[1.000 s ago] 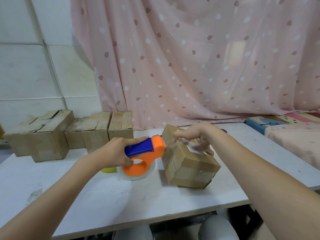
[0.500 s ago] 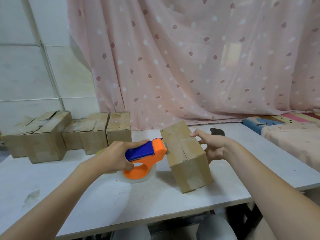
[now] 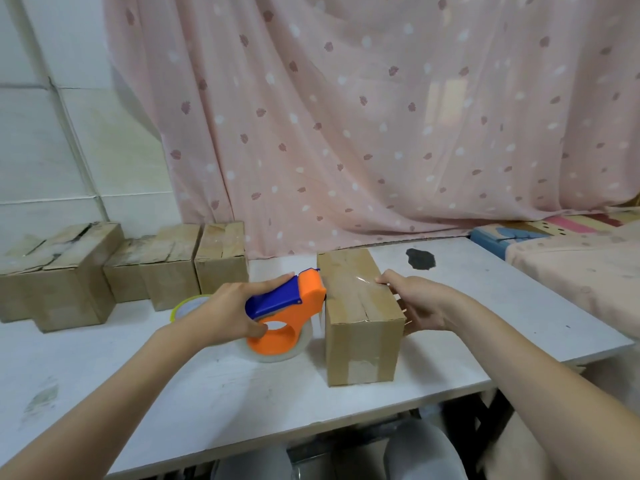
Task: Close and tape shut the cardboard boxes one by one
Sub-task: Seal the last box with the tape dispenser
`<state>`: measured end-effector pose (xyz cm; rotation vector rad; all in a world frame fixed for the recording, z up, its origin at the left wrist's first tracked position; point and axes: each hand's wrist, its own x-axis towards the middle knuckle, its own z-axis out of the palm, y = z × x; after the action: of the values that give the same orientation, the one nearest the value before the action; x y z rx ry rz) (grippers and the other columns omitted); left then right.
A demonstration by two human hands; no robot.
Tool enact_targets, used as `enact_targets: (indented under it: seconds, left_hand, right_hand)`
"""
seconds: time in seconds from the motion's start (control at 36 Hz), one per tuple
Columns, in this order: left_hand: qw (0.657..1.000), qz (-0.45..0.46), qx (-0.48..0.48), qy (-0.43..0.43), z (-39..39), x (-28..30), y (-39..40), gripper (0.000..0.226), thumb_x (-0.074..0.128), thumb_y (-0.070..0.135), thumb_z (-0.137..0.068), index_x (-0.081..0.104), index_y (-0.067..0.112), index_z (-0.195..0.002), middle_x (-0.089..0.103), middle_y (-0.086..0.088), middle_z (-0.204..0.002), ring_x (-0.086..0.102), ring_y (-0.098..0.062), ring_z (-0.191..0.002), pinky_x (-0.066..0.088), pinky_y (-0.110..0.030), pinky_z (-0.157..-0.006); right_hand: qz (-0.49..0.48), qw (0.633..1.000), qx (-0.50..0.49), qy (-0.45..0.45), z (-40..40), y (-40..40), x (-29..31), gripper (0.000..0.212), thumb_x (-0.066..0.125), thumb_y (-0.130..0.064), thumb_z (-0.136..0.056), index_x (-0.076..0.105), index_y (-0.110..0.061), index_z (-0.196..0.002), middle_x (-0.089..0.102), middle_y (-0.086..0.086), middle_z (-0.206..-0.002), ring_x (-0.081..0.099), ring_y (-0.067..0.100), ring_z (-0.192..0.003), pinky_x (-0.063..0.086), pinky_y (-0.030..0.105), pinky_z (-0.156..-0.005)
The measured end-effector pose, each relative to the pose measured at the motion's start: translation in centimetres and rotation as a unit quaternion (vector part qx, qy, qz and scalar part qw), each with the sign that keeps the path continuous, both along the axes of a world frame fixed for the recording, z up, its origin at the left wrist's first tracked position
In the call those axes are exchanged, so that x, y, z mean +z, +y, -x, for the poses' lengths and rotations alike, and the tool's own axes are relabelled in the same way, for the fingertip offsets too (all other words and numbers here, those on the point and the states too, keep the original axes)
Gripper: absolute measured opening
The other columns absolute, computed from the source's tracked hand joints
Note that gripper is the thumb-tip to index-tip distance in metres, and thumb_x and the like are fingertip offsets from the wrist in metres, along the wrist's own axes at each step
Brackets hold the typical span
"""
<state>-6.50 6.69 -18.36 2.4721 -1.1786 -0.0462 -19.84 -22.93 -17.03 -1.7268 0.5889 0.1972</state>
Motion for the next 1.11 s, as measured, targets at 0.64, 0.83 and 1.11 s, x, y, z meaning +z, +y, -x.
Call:
enact_targets:
  seconds: [0.64, 0.83, 1.11]
  left_hand:
    - [0.999, -0.018, -0.034, -0.033, -1.2, 0.5, 0.5, 0.095, 0.075, 0.022, -0.079, 0.015, 0.073, -0.133, 0.062, 0.012, -0.096, 0.056, -0.011, -0.076, 0.041, -0.019, -0.060]
    - [0.997, -0.049, -0.024, -0.056, -1.9, 1.4, 2.7, 0.091, 0.074, 0.028, -0.079, 0.017, 0.079, -0.127, 0.063, 0.012, -0.095, 0.052, -0.009, -0.076, 0.040, -0.019, -0.063]
    - [0.996, -0.063, -0.004, -0.065, -1.9, -0.5, 4.7, 0.087, 0.074, 0.035, -0.078, 0.017, 0.080, -0.125, 0.063, 0.014, -0.090, 0.053, -0.007, -0.076, 0.043, -0.021, -0.066]
  right_hand:
    - [0.604, 0.770, 0.167, -0.123, 0.3, 6.8, -0.1, 0.049, 0.020, -0.033, -0.108, 0.040, -0.014, -0.148, 0.038, 0.005, -0.156, 0.023, 0.021, -0.150, 0.029, 0.033, -0.115]
    - [0.597, 0.770, 0.175, -0.138, 0.4, 6.6, 0.1, 0.050, 0.020, -0.030, -0.108, 0.040, -0.013, -0.150, 0.038, 0.005, -0.157, 0.027, 0.016, -0.147, 0.015, 0.024, -0.119]
    - [0.566, 0.803, 0.155, -0.105, -0.1, 7.1, 1.1, 0.037, 0.027, -0.033, -0.105, 0.059, -0.014, -0.104, 0.060, 0.008, -0.110, 0.050, 0.027, -0.117, 0.022, 0.046, -0.119]
